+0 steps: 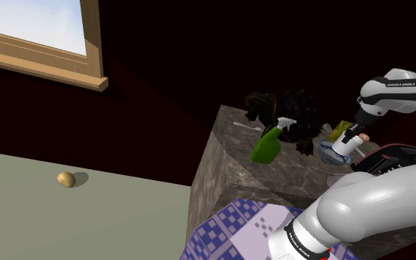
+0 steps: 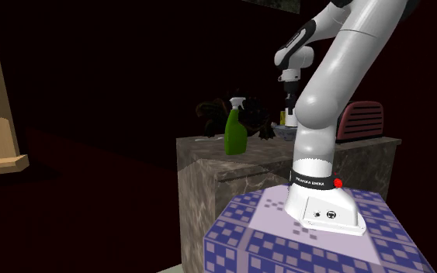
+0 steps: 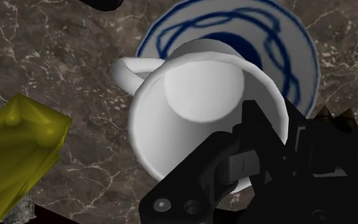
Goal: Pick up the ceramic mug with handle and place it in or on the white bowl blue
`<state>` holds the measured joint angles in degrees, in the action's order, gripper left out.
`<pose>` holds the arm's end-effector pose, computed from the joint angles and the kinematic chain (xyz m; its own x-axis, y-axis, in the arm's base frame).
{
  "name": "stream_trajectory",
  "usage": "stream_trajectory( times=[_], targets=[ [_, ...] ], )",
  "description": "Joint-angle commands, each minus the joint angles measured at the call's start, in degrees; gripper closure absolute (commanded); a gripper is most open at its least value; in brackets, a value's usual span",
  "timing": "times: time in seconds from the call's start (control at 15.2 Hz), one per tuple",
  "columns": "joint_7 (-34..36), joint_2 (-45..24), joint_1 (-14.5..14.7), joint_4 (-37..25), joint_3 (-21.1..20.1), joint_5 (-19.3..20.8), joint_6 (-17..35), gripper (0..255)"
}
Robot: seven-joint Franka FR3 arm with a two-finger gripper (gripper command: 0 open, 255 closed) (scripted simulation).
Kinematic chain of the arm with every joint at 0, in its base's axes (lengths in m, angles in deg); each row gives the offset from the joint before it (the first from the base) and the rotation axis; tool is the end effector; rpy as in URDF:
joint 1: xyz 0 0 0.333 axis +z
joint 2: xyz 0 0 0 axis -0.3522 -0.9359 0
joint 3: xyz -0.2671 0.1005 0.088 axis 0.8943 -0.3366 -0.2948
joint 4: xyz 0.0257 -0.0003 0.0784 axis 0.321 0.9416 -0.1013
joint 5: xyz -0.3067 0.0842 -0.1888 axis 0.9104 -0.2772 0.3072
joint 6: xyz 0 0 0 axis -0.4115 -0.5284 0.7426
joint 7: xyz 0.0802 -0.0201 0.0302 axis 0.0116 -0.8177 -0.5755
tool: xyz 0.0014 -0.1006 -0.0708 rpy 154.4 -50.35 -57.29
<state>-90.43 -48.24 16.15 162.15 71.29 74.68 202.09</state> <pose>0.1128 -0.4684 0.4206 0.9837 -0.1757 -0.0384 -0.1725 -0.9821 0.0751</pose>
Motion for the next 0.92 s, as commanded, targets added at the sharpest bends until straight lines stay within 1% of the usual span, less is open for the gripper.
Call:
stream_trajectory(
  times=[0.0,0.4,0.46,0.79,0.86],
  targets=[
    [0.0,-0.1,0.1,0.2,0.3,0.0,0.4,255],
    [0.0,-0.1,0.1,0.2,0.3,0.0,0.4,255],
    [0.0,-0.1,0.1,0.2,0.3,0.0,0.4,0],
    [0.0,-0.1,0.1,0.2,0.3,0.0,0.4,0],
    [0.1,0.7,-0.6,-0.9,-1.3,0.0,-1.7,0]
  ],
)
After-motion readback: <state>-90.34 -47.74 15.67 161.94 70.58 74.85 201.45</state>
